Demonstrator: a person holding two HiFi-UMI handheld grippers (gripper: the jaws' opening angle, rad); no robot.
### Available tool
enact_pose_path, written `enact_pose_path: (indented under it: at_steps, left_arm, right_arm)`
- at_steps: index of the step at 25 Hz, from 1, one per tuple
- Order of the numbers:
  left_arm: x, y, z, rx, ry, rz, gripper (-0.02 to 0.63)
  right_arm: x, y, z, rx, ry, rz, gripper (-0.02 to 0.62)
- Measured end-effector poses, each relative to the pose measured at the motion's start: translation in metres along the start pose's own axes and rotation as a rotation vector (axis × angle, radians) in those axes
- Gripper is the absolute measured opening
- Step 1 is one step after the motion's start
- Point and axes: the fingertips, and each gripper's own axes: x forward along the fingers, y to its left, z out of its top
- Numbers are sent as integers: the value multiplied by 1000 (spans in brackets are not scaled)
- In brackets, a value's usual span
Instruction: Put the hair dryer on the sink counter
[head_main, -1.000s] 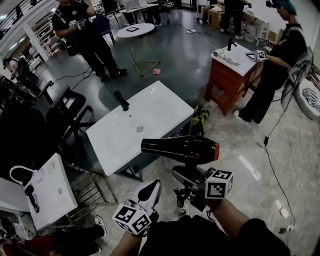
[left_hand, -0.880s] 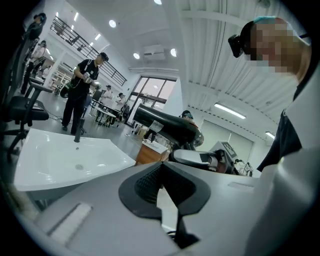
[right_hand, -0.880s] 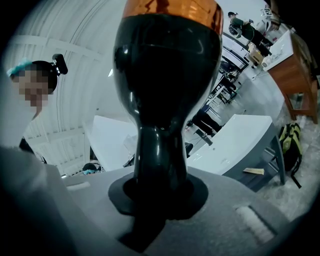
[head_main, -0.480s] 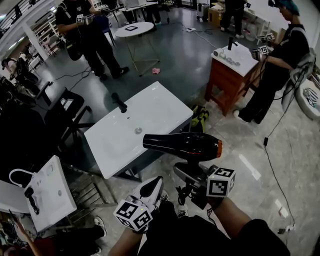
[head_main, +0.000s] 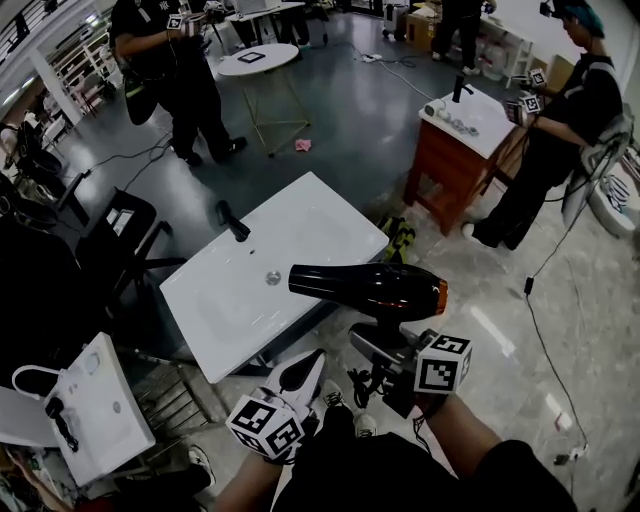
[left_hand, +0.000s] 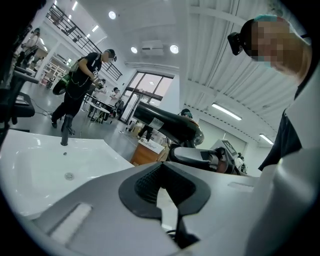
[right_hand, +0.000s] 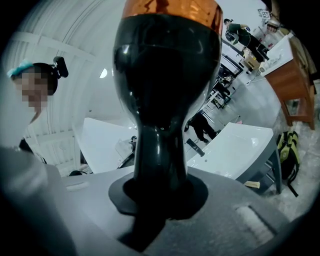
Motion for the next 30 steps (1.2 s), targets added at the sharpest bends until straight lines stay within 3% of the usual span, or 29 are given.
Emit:
enact_pose_path:
  at_steps: [19,30]
  left_arm:
    - [34,90,54,-12,-10,-42,3]
    - [34,133,87,11,-59,-46,3]
  right_arm:
    - [90,-30,79,-44,-45,-33,49]
    - [145,-24,122,-118,-68,4,49]
